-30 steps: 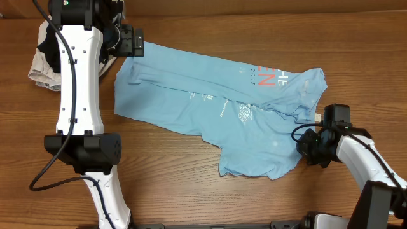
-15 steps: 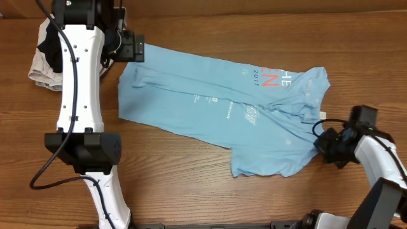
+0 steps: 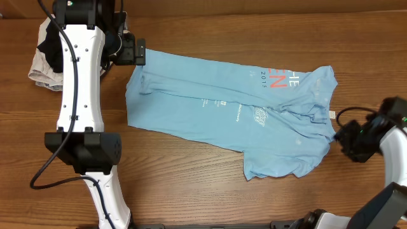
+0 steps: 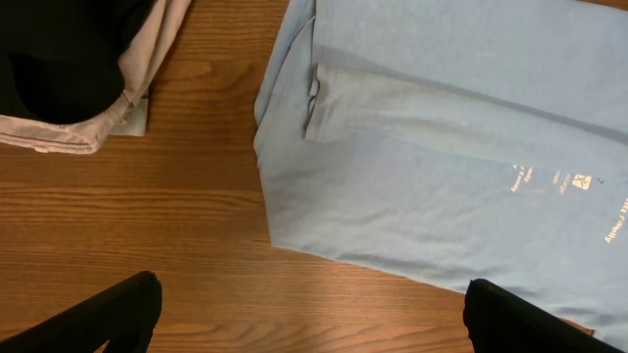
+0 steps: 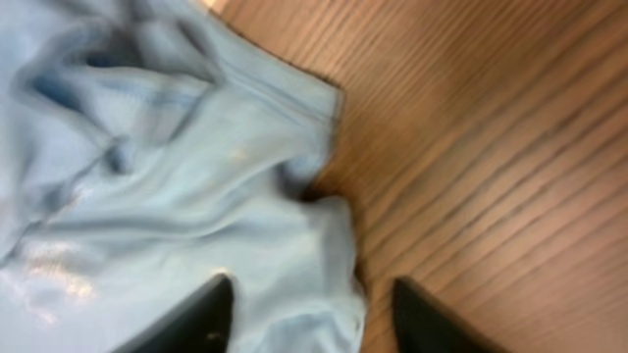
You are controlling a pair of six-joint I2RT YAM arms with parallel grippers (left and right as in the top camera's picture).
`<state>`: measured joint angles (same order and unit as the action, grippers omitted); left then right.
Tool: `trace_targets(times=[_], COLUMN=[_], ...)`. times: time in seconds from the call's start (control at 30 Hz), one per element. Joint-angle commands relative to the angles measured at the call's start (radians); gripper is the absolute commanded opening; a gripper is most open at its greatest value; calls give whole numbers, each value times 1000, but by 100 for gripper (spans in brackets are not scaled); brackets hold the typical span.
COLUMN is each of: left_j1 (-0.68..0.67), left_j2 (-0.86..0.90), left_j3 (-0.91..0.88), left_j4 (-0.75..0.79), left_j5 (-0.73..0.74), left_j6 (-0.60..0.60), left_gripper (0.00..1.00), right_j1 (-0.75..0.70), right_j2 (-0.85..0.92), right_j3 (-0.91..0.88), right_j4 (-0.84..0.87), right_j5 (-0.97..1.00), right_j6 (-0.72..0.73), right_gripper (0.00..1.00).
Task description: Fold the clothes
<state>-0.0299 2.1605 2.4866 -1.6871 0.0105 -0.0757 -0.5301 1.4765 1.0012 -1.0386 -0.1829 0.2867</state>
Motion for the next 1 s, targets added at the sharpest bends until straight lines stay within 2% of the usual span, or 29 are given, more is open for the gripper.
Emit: trace_targets(times=[0.0, 0.07, 0.13, 0.27, 0.43, 0.7, 0.8, 0.97], left_j1=[11, 11, 10, 18, 47, 146, 156, 137], left_j2=[-88, -126, -175, -225, -243, -242, -242, -242], left_j3=[-1, -2, -11, -97, -325, -713, -829, -970], left_j4=[-3, -3, -3, -3, 27, 306, 411, 554], left_j5=[16, 16, 12, -15, -60, 87, 92, 101], left_j6=[-39, -78, -118, -177, -247, -241, -241, -235], left_gripper=[100, 100, 100, 100, 100, 95, 93, 80], right_j1=[11, 26, 62, 132, 240, 394, 428, 439], right_j2=[-61, -89, -135, -198, -235, -233, -232, -229], right_j3=[154, 221, 290, 307, 307, 307, 307, 307], right_j4=[-89, -158, -244, -295, -314, -342, -340, -333], right_j5=[-37, -37, -40, -40, -40, -39, -36, -36], right_j6=[-34, -34, -33, -33, -33, -26, -25, -25], right_gripper=[79, 94, 100, 100, 100, 88, 83, 77])
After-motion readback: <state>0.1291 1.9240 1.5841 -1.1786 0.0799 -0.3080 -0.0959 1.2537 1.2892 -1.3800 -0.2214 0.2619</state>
